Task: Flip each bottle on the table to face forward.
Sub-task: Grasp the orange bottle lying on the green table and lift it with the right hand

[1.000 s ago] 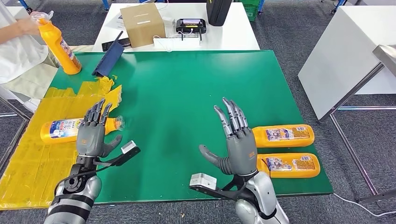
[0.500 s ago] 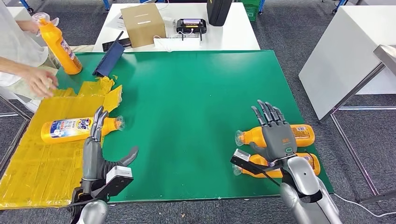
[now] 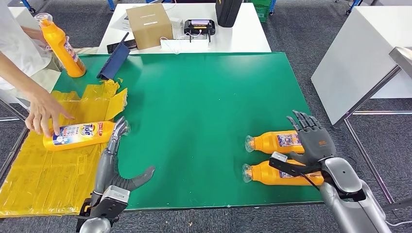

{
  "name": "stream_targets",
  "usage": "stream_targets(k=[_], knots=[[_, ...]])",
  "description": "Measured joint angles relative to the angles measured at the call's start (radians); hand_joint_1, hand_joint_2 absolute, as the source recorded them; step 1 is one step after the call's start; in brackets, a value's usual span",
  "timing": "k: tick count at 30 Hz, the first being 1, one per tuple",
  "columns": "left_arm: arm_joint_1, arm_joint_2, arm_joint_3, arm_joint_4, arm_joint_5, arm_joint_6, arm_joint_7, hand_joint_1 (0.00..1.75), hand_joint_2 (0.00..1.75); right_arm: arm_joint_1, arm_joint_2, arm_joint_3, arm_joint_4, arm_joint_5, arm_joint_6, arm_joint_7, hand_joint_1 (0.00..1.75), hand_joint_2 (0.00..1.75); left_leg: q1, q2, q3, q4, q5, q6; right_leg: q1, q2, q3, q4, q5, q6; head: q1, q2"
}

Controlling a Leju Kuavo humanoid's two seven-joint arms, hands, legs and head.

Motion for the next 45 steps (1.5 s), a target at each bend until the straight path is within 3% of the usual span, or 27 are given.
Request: stream_targets(k=[13, 36, 37, 38, 41, 42, 45], knots=[[-0.017, 0.002, -0.015, 0.014, 0.060, -0.029, -0.017, 0.00, 1.75, -0.083, -0.022, 0.008, 0.190, 0.020, -0.002, -0.011, 0.00, 1.75, 0.000, 0.000, 0.000, 0.000, 0.000, 0.000, 0.000, 0.000, 0.000, 0.000, 0.000, 0.000, 0.000, 0.000], [-0.085, 0.000, -0.048, 0.108, 0.126, -0.031, -0.033, 0.00, 1.75, -0.340, 0.053, 0.089, 0.672, 0.099, -0.054, 0.008, 0.00, 1.75, 0.000, 0.000, 0.000, 0.000, 0.001, 0.001, 0.000, 0.000, 0.000, 0.000, 0.001, 0.001, 0.000, 0.000], [-0.089, 0.000, -0.049, 0.111, 0.131, -0.031, -0.035, 0.00, 1.75, -0.351, 0.055, 0.090, 0.691, 0.096, -0.052, 0.006, 0.05, 1.75, 0.000, 0.000, 0.000, 0.000, 0.001, 0.001, 0.000, 0.000, 0.000, 0.000, 0.001, 0.001, 0.000, 0.000], [-0.093, 0.000, -0.050, 0.116, 0.136, -0.031, -0.037, 0.00, 1.75, -0.361, 0.058, 0.092, 0.710, 0.095, -0.047, 0.003, 0.29, 1.75, 0.000, 0.000, 0.000, 0.000, 0.001, 0.001, 0.000, 0.000, 0.000, 0.000, 0.001, 0.001, 0.000, 0.000], [-0.108, 0.000, -0.061, 0.131, 0.152, -0.031, -0.041, 0.00, 1.75, -0.394, 0.066, 0.100, 0.772, 0.095, -0.018, -0.003, 1.26, 1.75, 0.000, 0.001, 0.002, 0.000, 0.001, 0.001, 0.000, 0.000, 0.001, 0.000, 0.001, 0.001, 0.000, 0.000], [-0.114, 0.000, -0.066, 0.137, 0.156, -0.031, -0.043, 0.00, 1.75, -0.404, 0.070, 0.103, 0.792, 0.097, -0.006, -0.004, 1.39, 1.75, 0.000, 0.001, 0.002, 0.000, 0.001, 0.001, 0.000, 0.000, 0.002, 0.000, 0.001, 0.001, 0.000, 0.000], [-0.128, -0.001, -0.077, 0.154, 0.165, -0.031, -0.048, 0.00, 1.75, -0.430, 0.082, 0.112, 0.845, 0.102, 0.024, -0.010, 1.52, 1.75, 0.000, 0.002, 0.006, 0.000, 0.001, 0.001, 0.000, 0.001, 0.004, 0.000, 0.001, 0.001, 0.000, 0.000]])
